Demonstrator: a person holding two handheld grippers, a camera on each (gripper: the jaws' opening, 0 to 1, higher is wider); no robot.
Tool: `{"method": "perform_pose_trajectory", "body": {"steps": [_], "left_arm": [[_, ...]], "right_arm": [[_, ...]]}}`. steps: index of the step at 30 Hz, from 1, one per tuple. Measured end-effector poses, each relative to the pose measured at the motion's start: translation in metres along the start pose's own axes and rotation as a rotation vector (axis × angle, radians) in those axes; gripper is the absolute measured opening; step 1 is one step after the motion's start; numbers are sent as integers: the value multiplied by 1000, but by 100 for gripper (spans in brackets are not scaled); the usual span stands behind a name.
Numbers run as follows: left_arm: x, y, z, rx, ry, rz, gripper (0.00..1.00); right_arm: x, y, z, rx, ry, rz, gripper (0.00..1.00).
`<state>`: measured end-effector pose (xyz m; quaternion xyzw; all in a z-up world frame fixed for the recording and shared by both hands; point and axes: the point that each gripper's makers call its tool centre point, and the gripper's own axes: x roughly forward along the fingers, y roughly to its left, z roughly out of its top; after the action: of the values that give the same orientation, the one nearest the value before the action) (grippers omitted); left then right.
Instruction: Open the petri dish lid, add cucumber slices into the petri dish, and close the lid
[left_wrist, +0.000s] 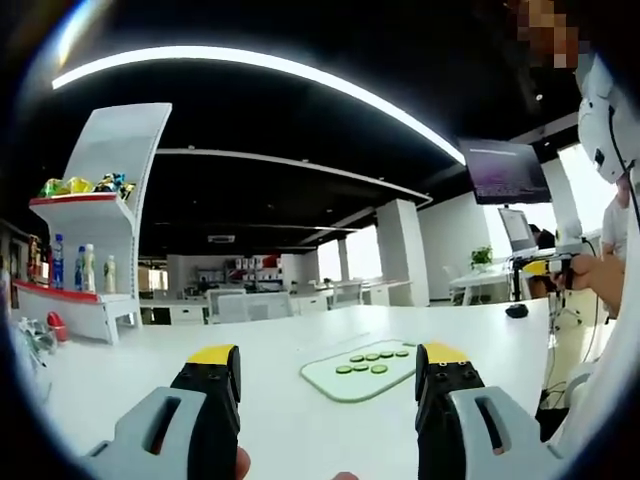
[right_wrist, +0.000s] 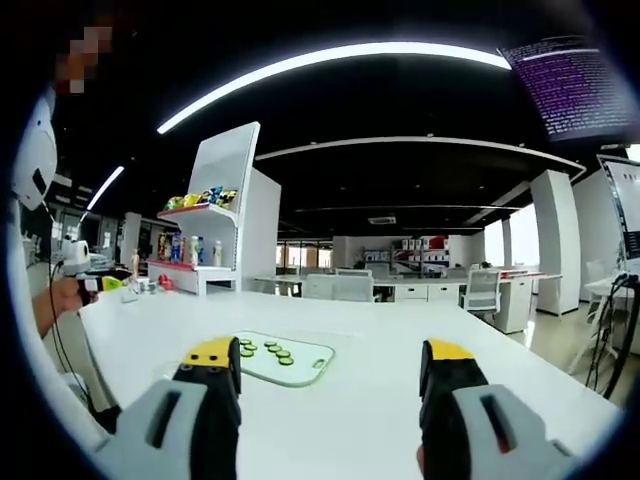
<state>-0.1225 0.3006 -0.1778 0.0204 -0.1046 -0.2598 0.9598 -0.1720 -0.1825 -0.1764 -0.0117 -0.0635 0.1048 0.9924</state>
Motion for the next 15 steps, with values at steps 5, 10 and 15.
{"method": "perform_pose_trajectory", "body": {"steps": [5,10,15], "left_arm": [[-1,8,-4,-11,7,19,71],[-1,8,-1,-6,4,16,71],[-1,8,0,-7,6,16,71]], "right_arm": [[5,0,-3,1,1,5,73],[6,-3,1,7,-15,5,72],[6,-3,-2,6,-10,8,72]]}}
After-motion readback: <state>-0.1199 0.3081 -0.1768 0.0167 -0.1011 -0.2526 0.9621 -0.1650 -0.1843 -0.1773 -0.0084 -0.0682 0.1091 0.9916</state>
